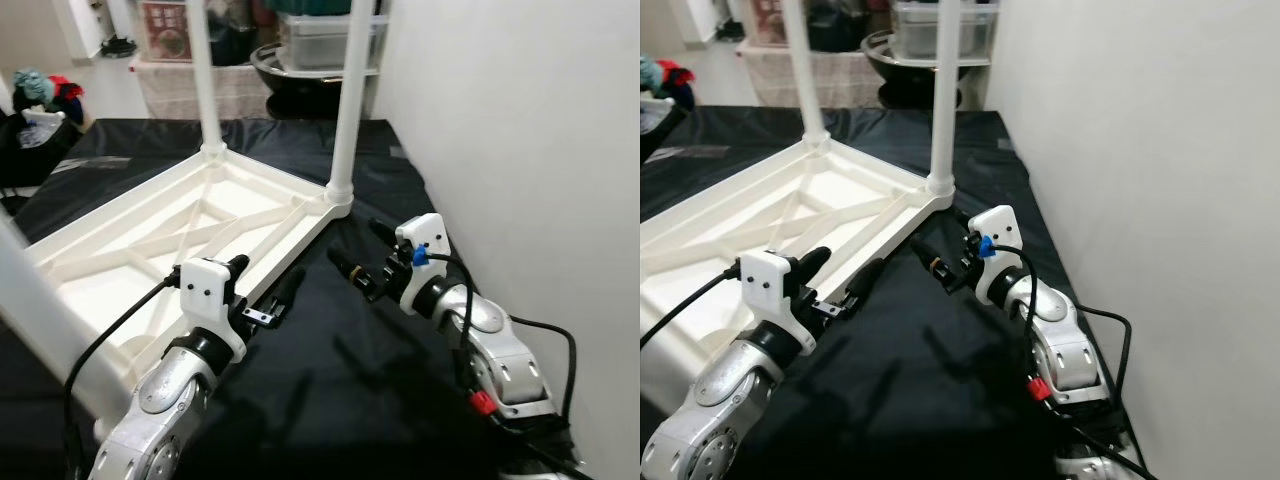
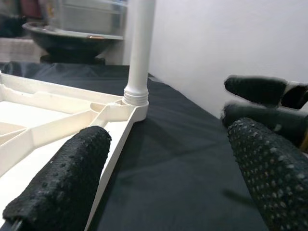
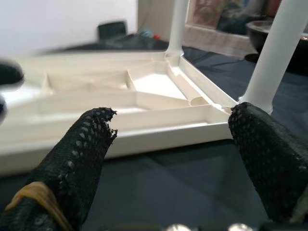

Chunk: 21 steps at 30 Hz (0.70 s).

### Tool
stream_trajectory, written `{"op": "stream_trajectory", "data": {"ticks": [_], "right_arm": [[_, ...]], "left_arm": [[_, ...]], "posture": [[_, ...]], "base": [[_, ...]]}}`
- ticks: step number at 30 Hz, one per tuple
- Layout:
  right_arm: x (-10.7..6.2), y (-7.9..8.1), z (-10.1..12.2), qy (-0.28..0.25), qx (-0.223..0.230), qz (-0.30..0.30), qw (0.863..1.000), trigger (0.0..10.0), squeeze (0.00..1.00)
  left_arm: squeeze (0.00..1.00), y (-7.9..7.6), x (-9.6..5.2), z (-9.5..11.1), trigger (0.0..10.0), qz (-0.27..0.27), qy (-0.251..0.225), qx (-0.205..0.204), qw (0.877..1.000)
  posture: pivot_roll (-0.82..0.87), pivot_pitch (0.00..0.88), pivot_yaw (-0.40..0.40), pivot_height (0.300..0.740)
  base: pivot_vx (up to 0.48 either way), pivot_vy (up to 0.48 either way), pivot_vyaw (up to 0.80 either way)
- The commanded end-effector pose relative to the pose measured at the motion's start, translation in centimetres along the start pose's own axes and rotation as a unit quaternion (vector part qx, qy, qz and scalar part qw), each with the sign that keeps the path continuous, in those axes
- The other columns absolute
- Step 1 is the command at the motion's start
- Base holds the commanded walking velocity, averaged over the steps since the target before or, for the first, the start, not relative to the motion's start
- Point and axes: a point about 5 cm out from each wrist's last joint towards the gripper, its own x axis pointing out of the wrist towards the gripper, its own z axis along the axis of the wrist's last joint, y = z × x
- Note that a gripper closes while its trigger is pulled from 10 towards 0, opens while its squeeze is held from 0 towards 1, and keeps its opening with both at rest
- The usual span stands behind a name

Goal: Building children table

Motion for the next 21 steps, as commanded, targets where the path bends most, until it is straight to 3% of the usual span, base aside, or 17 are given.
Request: {"op": "stream_trajectory", "data": {"ticks": [1,3,12,16,17,18,19,21], "right_arm": [[0.6,1.3,0.8,-0.016,-0.02,0.047,0.999,10.0,0.0],[0.2,1.3,0.9,0.005,-0.082,0.085,0.993,10.0,0.0],[-0.3,0.0,1.3,0.041,-0.18,0.105,0.977,10.0,0.0],[-0.3,-0.3,1.4,0.046,-0.191,0.108,0.974,10.0,0.0],[-0.3,-0.9,1.3,0.077,-0.257,0.117,0.956,10.0,0.0],[-0.4,-1.2,1.1,0.098,-0.284,0.13,0.945,10.0,0.0],[-0.4,-1.2,1.1,0.098,-0.284,0.13,0.945,10.0,0.0],[-0.6,-1.3,1.1,0.119,-0.31,0.17,0.928,10.0,0.0]], "left_arm": [[0.0,0.9,-0.3,-0.2,10.0,0.022,0.009,0.011,1.0],[0.0,0.9,-0.3,-0.5,10.0,0.024,0.015,0.011,1.0],[0.0,0.5,-0.3,-1.1,10.0,0.017,0.031,0.013,0.999],[0.0,0.5,-0.3,-1.2,10.0,0.017,0.035,0.013,0.999],[0.0,0.3,-0.2,-1.5,10.0,0.004,0.043,0.017,0.999],[0.0,0.1,-0.2,-1.6,10.0,-0.006,0.048,0.02,0.999],[0.0,0.1,-0.2,-1.6,10.0,-0.006,0.048,0.02,0.999],[0.0,-0.2,-0.2,-1.7,10.0,-0.016,0.053,0.025,0.998]], "posture": [[-0.06,0.071,-0.071,0.74],[-0.07,0.072,-0.073,0.74],[-0.07,0.08,-0.069,0.74],[-0.07,0.08,-0.069,0.74],[-0.07,0.082,-0.067,0.74],[-0.07,0.084,-0.069,0.74],[-0.07,0.084,-0.069,0.74],[-0.07,0.087,-0.067,0.74]], "base": [[0.0,0.0,0.8],[0.0,0.0,0.8],[0.0,0.0,0.8],[0.0,0.0,0.65],[0.0,0.0,0.5],[0.0,0.0,0.0],[0.0,0.0,0.0],[0.0,0.0,0.0]]}}
